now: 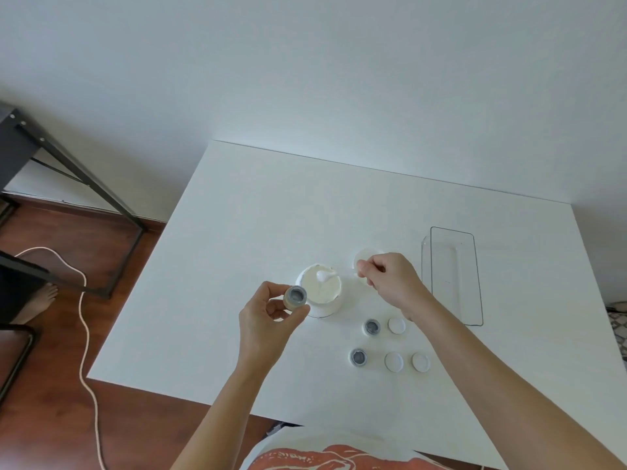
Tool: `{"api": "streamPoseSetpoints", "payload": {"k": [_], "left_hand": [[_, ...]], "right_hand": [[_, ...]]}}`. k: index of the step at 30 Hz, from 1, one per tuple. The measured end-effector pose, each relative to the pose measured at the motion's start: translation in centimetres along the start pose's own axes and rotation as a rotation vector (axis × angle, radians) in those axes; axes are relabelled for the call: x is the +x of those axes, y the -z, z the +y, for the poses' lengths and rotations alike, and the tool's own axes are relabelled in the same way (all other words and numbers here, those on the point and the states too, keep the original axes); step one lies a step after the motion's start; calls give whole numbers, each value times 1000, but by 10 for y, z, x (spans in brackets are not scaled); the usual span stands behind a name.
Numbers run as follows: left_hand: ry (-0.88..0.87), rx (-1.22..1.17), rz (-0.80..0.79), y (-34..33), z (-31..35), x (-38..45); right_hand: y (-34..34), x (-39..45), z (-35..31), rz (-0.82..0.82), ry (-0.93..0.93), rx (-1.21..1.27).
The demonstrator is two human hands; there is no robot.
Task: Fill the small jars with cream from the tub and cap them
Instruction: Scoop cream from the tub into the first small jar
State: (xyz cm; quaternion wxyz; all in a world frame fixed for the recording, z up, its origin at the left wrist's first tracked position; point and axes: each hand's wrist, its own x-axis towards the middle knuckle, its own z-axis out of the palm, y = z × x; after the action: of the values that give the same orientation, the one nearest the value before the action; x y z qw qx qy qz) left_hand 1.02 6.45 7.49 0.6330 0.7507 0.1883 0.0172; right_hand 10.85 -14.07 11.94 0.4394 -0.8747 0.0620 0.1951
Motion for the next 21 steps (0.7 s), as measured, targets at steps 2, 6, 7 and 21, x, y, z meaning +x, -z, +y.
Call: {"api": "streamPoseSetpoints", "payload": {"k": [2, 6, 7, 21], "left_hand": [[-3, -10, -12, -4, 3, 4], [-3, -32, -36, -13, 12, 10], [-4, -36, -42, -14, 15, 11], [61, -91, -41, -17, 28, 15]], "right_hand": [[3, -4, -4, -20, -8, 80], [7, -13, -14, -29, 15, 104], [8, -14, -16, -18, 30, 85], [4, -44, -34, 237, 843, -434]]}}
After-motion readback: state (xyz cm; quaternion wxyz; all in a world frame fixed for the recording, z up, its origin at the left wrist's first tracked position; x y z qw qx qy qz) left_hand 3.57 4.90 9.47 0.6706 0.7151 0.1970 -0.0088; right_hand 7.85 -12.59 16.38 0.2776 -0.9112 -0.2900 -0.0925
